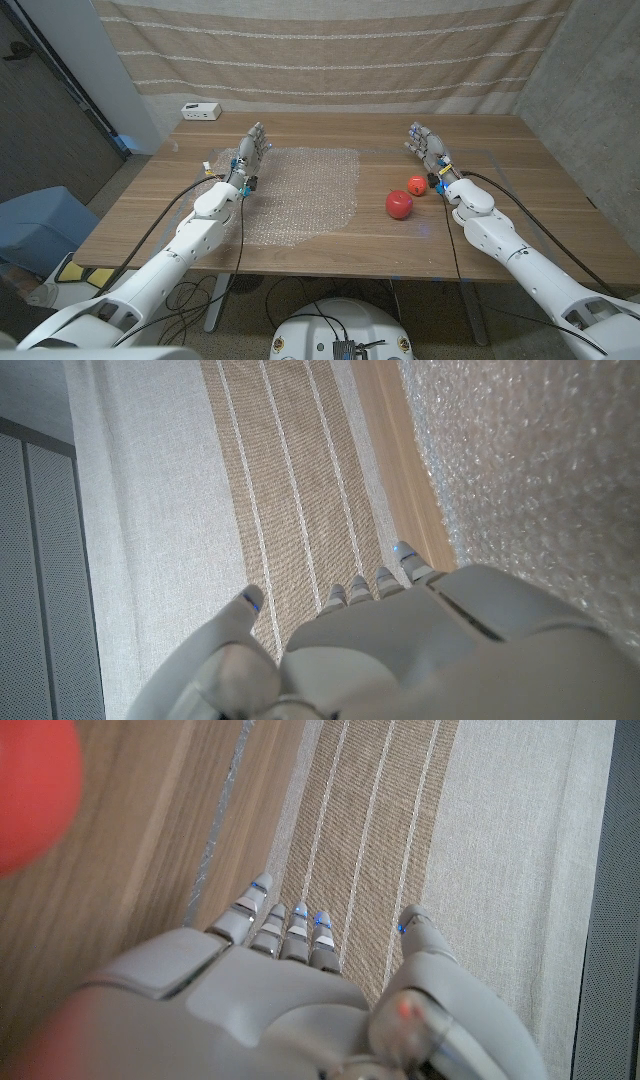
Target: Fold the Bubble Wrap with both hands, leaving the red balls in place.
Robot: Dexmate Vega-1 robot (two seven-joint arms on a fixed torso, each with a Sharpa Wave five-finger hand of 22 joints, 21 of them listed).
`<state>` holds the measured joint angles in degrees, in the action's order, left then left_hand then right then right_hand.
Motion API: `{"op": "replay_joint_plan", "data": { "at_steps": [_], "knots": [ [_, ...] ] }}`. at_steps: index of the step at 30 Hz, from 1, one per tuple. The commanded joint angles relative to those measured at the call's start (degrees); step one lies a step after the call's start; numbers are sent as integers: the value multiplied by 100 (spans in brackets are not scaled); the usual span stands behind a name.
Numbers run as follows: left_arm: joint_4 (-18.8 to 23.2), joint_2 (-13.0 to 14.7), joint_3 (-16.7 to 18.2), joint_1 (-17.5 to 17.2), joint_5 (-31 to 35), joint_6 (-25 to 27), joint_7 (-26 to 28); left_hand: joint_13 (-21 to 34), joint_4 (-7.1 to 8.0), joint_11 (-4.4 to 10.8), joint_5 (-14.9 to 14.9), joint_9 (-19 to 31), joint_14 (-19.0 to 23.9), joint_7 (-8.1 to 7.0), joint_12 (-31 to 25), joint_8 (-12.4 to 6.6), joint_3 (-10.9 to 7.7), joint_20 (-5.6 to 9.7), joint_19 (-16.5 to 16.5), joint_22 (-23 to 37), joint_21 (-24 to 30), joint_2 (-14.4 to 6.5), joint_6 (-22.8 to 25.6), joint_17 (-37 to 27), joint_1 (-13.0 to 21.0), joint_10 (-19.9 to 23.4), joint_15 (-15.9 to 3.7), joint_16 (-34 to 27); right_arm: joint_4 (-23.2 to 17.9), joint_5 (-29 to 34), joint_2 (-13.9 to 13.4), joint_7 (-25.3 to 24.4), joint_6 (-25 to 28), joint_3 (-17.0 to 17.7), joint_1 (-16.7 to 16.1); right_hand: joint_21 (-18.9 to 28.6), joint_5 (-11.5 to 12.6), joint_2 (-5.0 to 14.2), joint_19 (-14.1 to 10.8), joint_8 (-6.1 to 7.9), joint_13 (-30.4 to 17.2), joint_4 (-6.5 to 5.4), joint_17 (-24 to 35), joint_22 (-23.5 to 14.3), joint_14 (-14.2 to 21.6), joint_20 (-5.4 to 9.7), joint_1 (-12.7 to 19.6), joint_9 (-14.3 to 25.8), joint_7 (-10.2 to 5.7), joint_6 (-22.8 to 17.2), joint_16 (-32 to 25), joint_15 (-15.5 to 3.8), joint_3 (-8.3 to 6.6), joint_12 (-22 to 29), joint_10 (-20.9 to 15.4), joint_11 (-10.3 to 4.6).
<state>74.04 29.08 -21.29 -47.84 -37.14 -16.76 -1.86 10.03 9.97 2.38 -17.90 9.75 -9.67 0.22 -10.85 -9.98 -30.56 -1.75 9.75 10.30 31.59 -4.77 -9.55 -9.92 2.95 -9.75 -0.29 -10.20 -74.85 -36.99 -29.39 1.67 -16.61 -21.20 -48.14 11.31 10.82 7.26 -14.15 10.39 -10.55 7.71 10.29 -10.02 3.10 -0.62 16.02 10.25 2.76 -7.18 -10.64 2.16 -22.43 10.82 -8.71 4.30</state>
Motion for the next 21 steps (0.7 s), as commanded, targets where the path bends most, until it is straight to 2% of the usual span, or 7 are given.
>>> {"op": "replay_joint_plan", "data": {
  "at_steps": [1,7,8,14,15,17,21],
  "knots": [
    [24,24,2,-20,67,-21,75,27,-7,-11,-27,11,-564,-7,-48,-42,-47,-15,351,15,40,-473,-443,-15,-3,-496,8,-45,-24,106,-45,20,57,-76,73,23,41,0,-32,39,-22,5,15,-8,43,1,56,10,3,-54,-33,9,-31,29,-50,4],
    [37,54,19,-42,48,0,66,27,-16,-59,-24,13,-493,-49,-77,-91,-47,-66,327,15,28,-459,-294,-12,2,-407,66,-64,-92,234,-93,-23,132,-139,135,17,40,2,-17,41,-22,9,14,-8,40,-24,65,10,-22,-61,-31,18,-30,30,-53,20],
    [49,64,22,-47,51,7,75,28,-22,-127,-22,14,-463,-71,-93,-104,-45,-77,307,15,25,-448,-237,-11,4,-355,89,-70,-115,265,-105,-47,154,-151,143,17,40,4,-17,42,-22,7,15,-8,42,-28,64,10,-36,-64,-33,22,-29,30,-54,13],
    [232,163,49,-128,71,121,182,32,-34,-249,-15,21,-362,-116,-138,-133,-40,-175,255,15,12,-421,-67,-8,10,-193,145,-85,-257,599,-231,-174,302,-289,242,14,40,12,-8,46,-22,12,13,-9,43,-47,78,10,-73,-76,-32,26,-32,34,-66,13],
    [278,186,56,-147,62,165,199,34,-39,-274,-8,25,-284,-136,-139,-131,-33,-335,215,16,11,-402,-17,-9,9,-157,190,-100,-293,650,-251,-203,343,-311,258,14,41,16,-7,45,-22,16,12,-9,46,-55,86,10,-94,-75,-33,29,-35,33,-64,16],
    [340,216,70,-180,49,213,229,40,-40,-396,11,31,-131,-226,-143,-103,-11,-621,156,23,-9,-365,27,-19,-3,-71,465,-118,-348,778,-305,-235,416,-367,302,12,42,22,-2,45,-22,18,11,-9,48,-65,92,10,-100,-76,-33,25,-39,34,-65,19],
    [473,288,100,-264,56,285,315,48,-40,-496,26,35,0,-295,-169,-99,6,-814,97,32,-13,-344,76,-27,-14,46,555,-140,-431,956,-374,-278,572,-458,383,3,43,32,22,44,-22,28,7,-9,50,-111,116,10,-130,-77,-31,35,-50,32,-64,22]
  ]
}}
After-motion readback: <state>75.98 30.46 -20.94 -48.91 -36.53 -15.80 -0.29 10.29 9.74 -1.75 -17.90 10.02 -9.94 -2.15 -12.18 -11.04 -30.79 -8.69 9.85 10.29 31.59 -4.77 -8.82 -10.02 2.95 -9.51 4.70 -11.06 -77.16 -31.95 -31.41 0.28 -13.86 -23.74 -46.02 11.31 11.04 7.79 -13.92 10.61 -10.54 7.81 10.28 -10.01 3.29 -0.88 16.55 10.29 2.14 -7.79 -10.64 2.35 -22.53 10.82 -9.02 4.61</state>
